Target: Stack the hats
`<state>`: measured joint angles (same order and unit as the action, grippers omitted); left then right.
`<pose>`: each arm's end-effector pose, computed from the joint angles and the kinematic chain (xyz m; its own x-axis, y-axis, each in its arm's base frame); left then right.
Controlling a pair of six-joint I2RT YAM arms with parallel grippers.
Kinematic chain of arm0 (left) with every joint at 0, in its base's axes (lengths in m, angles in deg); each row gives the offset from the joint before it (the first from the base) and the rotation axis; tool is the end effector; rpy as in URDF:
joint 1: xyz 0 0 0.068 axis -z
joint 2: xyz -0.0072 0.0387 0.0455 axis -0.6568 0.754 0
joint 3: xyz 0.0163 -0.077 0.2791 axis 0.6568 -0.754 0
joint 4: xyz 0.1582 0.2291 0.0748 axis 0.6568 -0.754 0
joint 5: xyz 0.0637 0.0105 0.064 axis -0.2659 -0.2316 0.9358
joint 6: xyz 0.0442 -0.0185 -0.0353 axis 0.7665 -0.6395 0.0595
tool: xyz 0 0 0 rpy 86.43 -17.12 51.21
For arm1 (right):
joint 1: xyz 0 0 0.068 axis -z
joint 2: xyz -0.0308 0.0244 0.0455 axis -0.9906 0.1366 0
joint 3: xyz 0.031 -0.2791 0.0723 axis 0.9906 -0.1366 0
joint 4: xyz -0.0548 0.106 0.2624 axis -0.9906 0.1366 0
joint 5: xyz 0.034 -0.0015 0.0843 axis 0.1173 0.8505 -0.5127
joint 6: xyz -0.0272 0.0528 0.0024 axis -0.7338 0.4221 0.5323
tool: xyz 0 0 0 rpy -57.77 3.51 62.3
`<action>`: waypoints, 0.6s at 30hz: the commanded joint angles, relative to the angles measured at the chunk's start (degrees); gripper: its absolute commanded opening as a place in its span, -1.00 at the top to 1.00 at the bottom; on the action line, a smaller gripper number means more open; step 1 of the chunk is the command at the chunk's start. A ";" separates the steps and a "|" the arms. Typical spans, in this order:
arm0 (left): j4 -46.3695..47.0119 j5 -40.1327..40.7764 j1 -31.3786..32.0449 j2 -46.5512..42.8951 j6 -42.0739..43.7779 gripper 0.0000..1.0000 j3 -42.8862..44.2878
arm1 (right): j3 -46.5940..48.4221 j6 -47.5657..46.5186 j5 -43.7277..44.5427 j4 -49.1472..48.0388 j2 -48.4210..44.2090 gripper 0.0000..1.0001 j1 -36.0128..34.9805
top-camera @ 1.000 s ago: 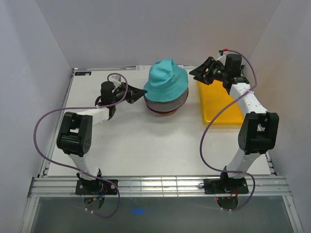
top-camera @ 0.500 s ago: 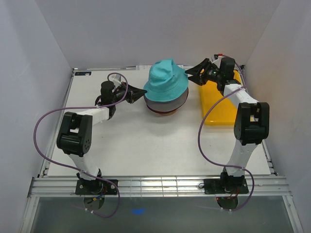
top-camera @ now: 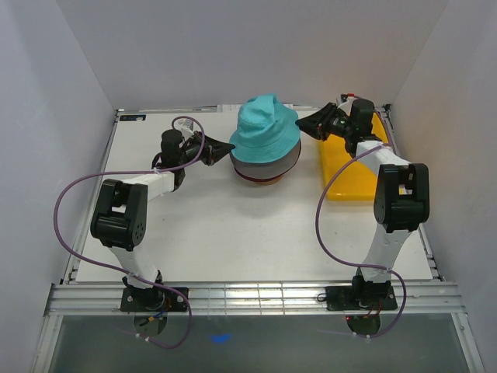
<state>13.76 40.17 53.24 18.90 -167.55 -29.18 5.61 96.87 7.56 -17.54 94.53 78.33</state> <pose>0.3991 -0.1148 0.2138 -0.8003 -0.5995 -0.0054 -0.1041 0.1479 -0.9835 0.4775 0.0621 0.2644 -0.7452 0.5954 -0.3002 -0.1320 0.3095 0.9417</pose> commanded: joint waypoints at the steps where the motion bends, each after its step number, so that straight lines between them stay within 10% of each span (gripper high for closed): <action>1: 0.00 -1.19 0.21 0.00 1.23 1.00 1.71 | -1.42 1.64 -2.02 -6.02 -2.18 0.37 -0.14; 18: -0.44 -1.54 0.30 1.05 2.29 1.00 2.15 | -5.20 9.20 -3.34 -17.44 -2.62 0.28 -0.32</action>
<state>13.70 39.27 53.24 20.51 -166.70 -28.88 1.10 104.78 5.40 -30.06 94.46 78.27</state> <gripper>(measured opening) 0.110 0.361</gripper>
